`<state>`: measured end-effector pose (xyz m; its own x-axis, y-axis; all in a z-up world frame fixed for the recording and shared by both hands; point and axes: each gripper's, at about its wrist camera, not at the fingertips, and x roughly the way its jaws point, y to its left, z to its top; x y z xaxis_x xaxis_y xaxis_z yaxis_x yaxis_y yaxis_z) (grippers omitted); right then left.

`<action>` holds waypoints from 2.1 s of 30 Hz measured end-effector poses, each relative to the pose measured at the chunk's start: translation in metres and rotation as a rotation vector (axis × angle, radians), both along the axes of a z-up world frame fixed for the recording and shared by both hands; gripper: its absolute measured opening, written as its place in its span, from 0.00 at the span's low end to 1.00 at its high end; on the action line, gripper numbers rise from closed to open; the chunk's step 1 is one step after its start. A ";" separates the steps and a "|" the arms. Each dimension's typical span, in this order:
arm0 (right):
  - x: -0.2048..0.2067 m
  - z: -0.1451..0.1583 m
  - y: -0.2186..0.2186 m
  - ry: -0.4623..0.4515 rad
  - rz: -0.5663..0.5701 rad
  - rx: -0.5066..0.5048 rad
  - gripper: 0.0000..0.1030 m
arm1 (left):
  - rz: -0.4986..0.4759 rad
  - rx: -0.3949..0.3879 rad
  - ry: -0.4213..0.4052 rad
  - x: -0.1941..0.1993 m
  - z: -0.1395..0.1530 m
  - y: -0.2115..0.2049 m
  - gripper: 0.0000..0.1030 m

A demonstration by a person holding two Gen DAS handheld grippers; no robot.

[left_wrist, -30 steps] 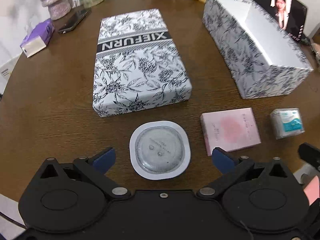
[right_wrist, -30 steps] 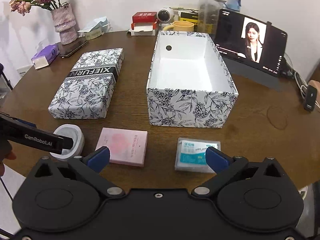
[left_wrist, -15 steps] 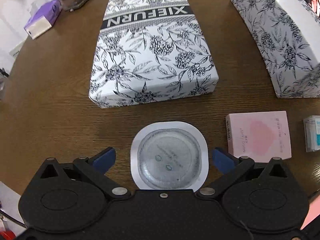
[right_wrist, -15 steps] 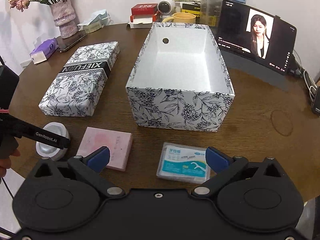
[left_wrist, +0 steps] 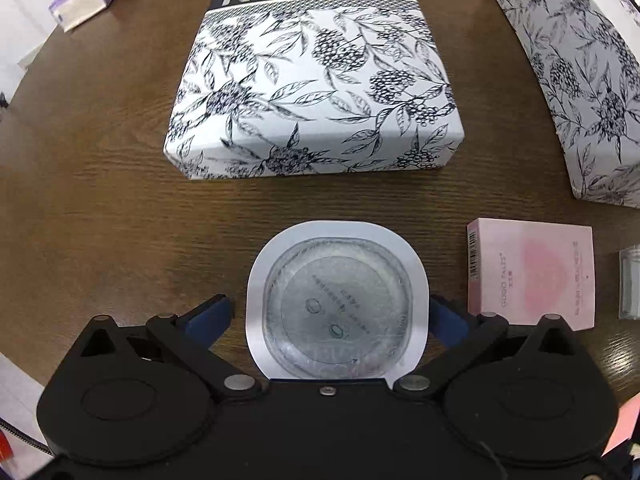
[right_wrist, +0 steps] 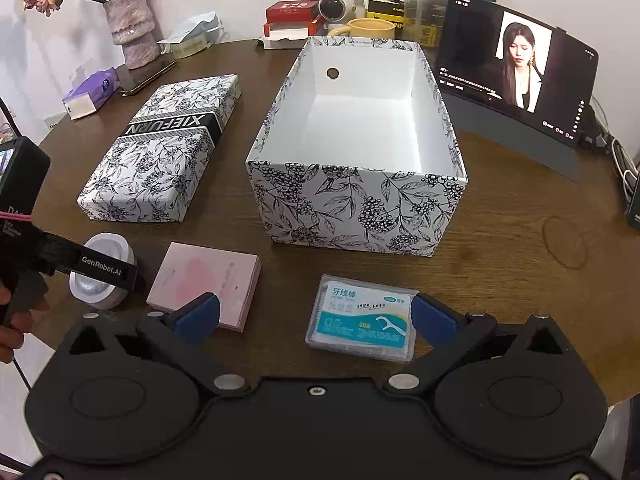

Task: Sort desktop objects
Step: 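Close the left gripper on the round white compact case, then carry the compact case with the left gripper over the open floral box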

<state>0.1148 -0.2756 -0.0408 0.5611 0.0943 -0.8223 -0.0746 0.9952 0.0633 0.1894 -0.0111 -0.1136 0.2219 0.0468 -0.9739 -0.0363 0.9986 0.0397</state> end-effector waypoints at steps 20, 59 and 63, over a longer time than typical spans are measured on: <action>-0.015 0.016 0.006 -0.058 -0.038 -0.008 1.00 | -0.035 -0.032 0.017 0.002 0.013 0.009 0.77; -0.012 0.078 0.052 -0.176 -0.056 0.043 1.00 | -0.434 -0.128 -0.158 0.022 0.145 -0.018 0.78; 0.001 0.081 0.041 -0.179 -0.046 0.039 1.00 | -0.470 -0.123 -0.168 0.038 0.151 -0.033 0.78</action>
